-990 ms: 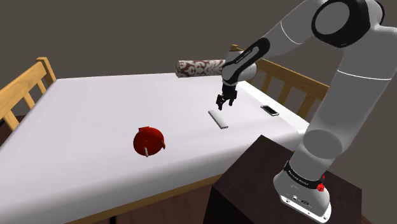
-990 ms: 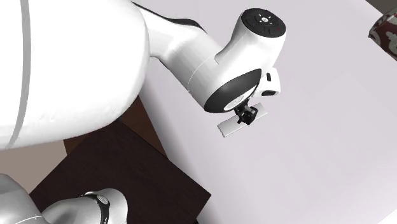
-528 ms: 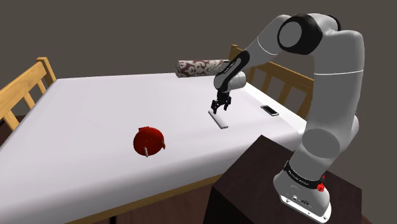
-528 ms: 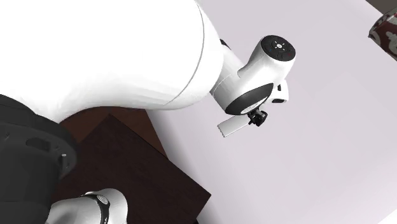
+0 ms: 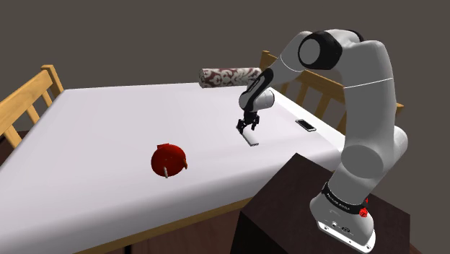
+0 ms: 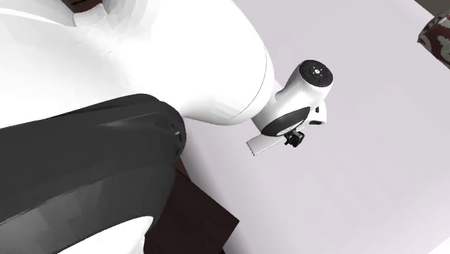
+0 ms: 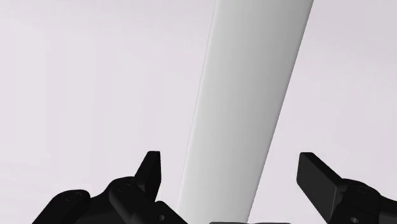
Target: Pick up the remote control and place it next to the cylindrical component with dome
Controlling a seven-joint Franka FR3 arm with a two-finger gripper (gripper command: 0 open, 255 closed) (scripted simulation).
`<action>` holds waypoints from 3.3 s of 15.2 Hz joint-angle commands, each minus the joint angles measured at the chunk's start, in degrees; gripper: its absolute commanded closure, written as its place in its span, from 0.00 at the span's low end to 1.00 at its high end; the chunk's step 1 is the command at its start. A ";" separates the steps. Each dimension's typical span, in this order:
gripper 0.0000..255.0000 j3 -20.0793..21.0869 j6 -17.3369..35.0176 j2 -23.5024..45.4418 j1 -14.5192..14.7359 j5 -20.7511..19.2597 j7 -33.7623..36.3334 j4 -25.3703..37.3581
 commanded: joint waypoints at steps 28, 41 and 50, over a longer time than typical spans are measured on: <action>1.00 -0.54 -2.53 -2.95 0.36 -0.56 0.31 -0.38; 1.00 -1.81 -10.19 -10.98 1.31 -2.36 1.43 -0.71; 1.00 -2.38 -15.95 -15.79 1.75 -3.56 2.15 0.31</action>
